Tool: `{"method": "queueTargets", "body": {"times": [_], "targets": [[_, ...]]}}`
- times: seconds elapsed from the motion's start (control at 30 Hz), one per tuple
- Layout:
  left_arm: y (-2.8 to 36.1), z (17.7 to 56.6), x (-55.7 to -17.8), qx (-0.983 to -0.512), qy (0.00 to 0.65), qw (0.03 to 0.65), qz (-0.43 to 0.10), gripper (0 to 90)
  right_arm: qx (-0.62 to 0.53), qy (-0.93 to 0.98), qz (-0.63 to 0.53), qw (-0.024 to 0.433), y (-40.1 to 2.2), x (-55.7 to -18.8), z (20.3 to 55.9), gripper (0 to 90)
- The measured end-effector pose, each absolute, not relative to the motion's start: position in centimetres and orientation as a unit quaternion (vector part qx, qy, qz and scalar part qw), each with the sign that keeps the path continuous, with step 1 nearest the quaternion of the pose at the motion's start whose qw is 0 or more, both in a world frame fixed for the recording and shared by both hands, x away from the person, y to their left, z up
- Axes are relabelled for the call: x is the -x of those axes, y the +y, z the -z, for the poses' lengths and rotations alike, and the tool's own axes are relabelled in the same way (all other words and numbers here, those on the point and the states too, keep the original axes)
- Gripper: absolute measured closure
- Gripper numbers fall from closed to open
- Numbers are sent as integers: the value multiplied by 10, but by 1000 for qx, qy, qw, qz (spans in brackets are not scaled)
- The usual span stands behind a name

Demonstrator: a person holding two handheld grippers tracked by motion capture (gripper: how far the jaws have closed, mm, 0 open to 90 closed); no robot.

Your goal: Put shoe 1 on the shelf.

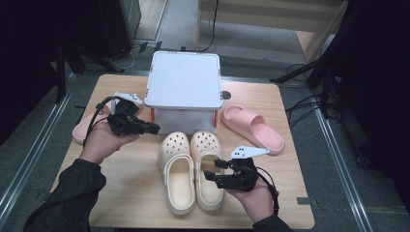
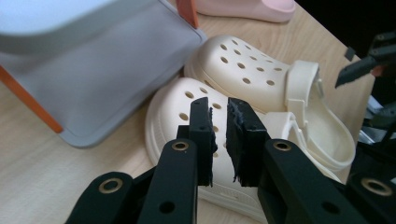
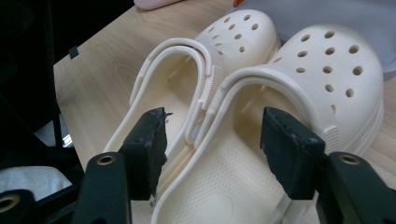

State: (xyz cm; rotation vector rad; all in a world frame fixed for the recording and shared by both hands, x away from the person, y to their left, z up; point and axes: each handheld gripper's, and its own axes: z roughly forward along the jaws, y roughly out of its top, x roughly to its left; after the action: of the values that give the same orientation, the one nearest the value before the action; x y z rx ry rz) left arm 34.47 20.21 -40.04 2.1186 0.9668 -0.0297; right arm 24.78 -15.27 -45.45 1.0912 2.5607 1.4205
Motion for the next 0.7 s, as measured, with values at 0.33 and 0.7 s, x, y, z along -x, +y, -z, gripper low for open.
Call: {"method": "queueTargets", "body": {"times": [0.33, 0.7], "targets": [[205, 371, -368, -834, 384, 396, -1, 798, -355, 826, -438, 4, -137, -243, 465, 381], [213, 362, -401, -826, 394, 402, -5, 803, -388, 820, -421, 24, -128, -248, 479, 329]]}}
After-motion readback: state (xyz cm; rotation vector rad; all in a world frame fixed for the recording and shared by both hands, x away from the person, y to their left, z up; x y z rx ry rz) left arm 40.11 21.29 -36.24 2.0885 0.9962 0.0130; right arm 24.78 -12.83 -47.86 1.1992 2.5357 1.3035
